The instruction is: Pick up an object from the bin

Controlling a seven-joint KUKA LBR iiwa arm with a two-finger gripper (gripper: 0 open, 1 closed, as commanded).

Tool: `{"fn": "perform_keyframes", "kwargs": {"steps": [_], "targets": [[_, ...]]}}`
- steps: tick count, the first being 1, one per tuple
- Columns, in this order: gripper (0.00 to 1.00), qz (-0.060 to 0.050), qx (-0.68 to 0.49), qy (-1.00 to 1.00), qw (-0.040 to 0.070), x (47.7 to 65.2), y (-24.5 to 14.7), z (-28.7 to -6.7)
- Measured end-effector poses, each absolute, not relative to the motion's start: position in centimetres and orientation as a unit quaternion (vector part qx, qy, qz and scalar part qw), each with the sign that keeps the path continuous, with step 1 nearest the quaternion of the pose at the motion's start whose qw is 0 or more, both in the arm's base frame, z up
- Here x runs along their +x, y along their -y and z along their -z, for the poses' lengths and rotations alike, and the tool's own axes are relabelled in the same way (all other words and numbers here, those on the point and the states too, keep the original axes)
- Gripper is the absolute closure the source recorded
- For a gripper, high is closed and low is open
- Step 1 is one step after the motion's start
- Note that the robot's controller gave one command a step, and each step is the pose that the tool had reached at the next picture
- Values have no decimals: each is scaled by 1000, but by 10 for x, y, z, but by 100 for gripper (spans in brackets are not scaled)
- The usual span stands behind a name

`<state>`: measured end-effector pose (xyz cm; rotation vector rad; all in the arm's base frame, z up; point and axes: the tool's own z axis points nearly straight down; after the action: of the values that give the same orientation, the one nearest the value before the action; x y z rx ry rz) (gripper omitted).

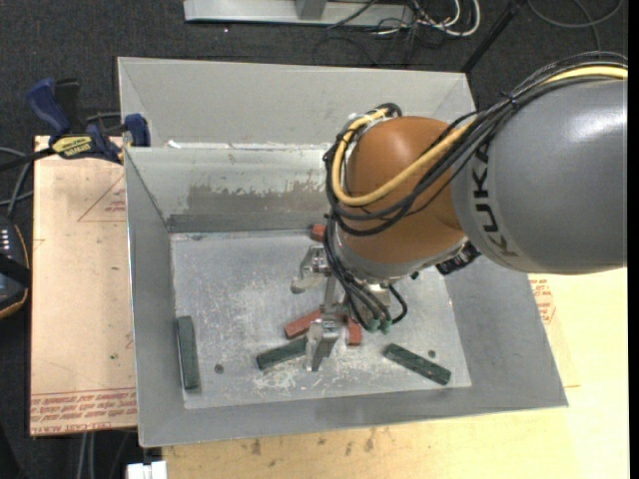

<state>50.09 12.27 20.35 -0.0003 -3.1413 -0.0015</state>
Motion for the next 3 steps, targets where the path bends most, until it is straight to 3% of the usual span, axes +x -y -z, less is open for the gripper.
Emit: {"fn": "perform_keyframes", "kwargs": {"steps": [1,2,3], "targets": [[0,1,60,998,-2,504,-120,-158],[0,1,142,990,-4,516,-114,-73],[0,1,183,983,-4,523,-117,-72]]}}
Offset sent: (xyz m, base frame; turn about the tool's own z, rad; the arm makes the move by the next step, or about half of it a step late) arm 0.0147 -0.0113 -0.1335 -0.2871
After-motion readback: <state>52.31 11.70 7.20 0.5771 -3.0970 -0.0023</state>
